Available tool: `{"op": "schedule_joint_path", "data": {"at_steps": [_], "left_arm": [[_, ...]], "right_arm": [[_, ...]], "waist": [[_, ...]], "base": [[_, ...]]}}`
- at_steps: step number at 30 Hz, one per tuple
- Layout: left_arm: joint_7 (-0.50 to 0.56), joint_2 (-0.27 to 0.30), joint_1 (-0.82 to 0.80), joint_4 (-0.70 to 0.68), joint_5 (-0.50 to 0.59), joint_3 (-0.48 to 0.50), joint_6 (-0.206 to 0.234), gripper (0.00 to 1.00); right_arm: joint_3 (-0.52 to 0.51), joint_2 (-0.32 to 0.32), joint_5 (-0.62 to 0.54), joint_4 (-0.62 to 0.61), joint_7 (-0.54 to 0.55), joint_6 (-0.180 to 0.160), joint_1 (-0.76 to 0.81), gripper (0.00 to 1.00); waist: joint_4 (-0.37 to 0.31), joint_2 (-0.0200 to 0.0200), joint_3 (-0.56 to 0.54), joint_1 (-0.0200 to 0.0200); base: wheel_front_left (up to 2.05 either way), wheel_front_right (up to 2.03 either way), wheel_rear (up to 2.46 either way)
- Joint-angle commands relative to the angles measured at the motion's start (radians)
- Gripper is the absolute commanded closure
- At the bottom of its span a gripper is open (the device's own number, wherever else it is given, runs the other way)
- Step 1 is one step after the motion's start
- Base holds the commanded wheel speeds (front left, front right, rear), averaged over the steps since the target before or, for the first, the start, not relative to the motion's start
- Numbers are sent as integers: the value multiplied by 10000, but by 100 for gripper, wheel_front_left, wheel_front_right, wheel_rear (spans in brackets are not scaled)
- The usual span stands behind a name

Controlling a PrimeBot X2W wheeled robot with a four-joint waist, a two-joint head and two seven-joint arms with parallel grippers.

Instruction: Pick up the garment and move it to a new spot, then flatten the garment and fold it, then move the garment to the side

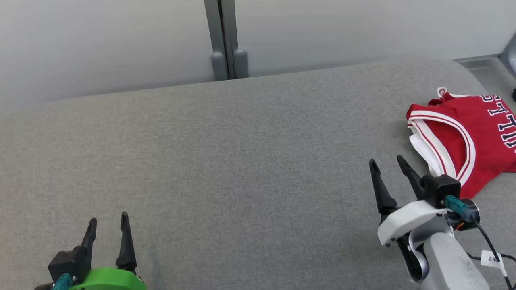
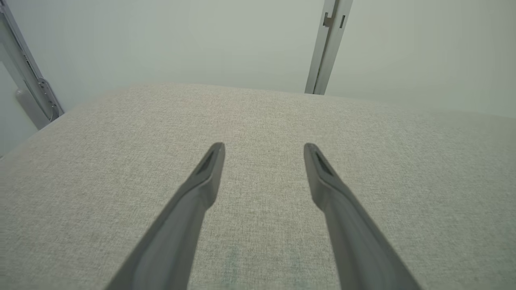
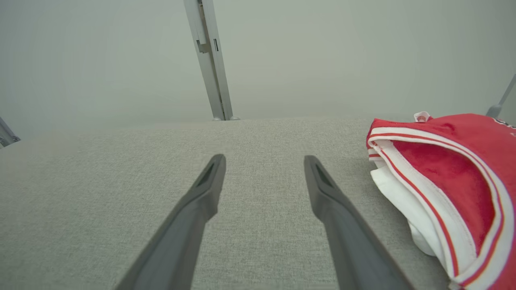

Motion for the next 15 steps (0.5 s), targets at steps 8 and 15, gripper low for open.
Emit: {"op": "schedule_joint_path", "data": {"at_steps": [8, 15], "left_arm": [[3, -90, 384, 89, -6, 35, -2, 100], [274, -151, 319, 295, -788, 109, -1, 100]], "right_arm": [[20, 11, 65, 70, 11, 2, 523, 100], [-155, 58, 872, 248, 334, 1, 707, 100]], "waist": [[62, 0, -183, 0], [73, 0, -188, 0]], "base": [[0, 0, 0], [0, 0, 0]]}}
